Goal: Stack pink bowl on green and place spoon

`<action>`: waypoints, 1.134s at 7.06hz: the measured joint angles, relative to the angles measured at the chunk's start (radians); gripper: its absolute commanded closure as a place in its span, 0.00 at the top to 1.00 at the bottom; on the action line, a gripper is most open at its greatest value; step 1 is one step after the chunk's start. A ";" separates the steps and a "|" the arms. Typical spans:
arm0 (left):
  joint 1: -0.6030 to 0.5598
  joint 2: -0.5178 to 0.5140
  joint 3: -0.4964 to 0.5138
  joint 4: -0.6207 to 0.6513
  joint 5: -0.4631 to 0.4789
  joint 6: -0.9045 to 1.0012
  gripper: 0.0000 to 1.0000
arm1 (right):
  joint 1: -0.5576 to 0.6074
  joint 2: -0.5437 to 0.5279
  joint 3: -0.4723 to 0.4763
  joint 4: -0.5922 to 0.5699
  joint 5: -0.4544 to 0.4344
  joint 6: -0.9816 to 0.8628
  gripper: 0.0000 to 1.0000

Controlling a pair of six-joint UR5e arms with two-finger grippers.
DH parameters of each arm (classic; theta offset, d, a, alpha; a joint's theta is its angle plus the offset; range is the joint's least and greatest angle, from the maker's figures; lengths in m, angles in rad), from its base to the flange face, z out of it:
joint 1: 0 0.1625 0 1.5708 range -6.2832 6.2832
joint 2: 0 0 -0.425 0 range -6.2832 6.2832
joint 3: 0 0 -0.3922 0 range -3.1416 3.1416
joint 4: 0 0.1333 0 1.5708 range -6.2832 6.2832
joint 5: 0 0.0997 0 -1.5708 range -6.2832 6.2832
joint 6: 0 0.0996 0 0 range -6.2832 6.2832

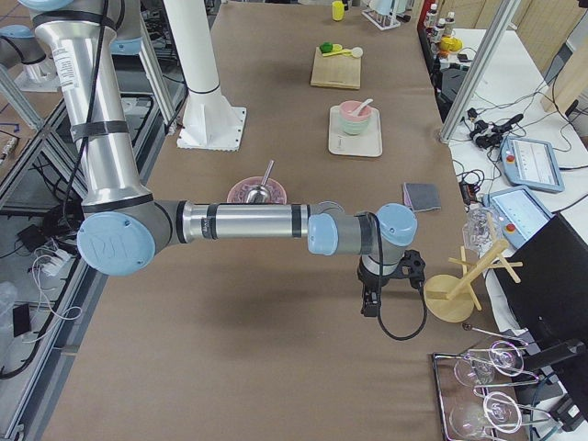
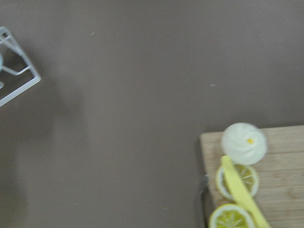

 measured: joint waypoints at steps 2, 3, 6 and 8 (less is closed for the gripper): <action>-0.076 0.006 0.011 0.107 -0.062 0.120 0.98 | 0.014 -0.060 0.070 -0.004 0.033 0.018 1.00; -0.094 0.006 -0.010 0.171 -0.089 0.135 0.98 | 0.015 -0.092 0.099 -0.005 0.039 0.025 1.00; -0.110 0.047 -0.066 0.216 -0.098 0.144 0.98 | 0.016 -0.167 0.154 -0.003 0.063 0.028 1.00; -0.111 0.059 -0.064 0.226 -0.098 0.145 0.98 | 0.016 -0.172 0.155 -0.004 0.073 0.030 1.00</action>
